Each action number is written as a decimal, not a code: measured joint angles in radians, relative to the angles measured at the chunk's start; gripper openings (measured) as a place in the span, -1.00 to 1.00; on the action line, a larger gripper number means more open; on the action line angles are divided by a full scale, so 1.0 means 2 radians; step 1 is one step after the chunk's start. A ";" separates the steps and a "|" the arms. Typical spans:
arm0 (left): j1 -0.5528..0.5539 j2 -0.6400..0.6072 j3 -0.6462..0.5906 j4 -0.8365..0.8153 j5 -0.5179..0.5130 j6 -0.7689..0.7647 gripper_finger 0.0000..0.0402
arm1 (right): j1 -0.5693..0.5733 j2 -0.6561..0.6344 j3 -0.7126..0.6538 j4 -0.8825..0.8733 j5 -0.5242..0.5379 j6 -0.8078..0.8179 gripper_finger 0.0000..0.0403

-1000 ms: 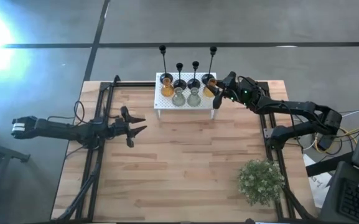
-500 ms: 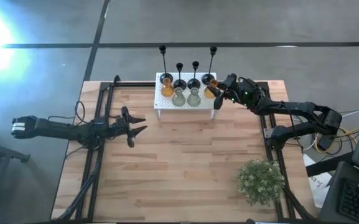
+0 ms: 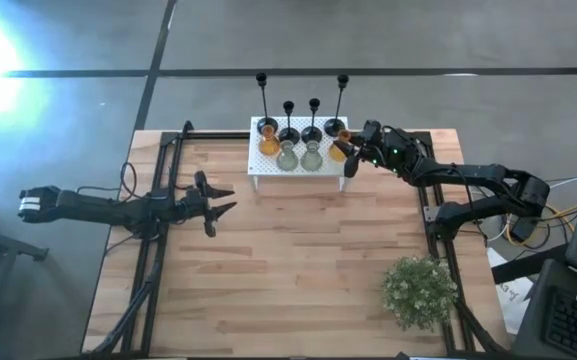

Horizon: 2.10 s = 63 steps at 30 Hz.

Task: Pick & Place candle stick holders
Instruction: Put the yellow glass candle holder on the shelf

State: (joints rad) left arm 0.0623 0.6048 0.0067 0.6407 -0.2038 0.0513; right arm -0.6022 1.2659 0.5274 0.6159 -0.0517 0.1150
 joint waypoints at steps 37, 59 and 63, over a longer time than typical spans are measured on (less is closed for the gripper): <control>0.000 0.000 0.000 0.001 0.000 0.000 -0.24 | 0.024 0.092 0.003 0.109 0.078 0.000 -0.40; 0.000 0.000 0.000 0.000 0.000 0.000 -0.24 | 0.015 0.087 0.002 0.103 0.074 -0.016 -0.39; 0.000 0.000 0.000 0.000 0.000 0.000 -0.24 | 0.015 0.088 0.002 0.103 0.074 -0.018 -0.39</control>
State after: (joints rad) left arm 0.0624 0.6044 0.0059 0.6411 -0.2039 0.0517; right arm -0.5724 1.4410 0.5320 0.8215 0.0967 0.0795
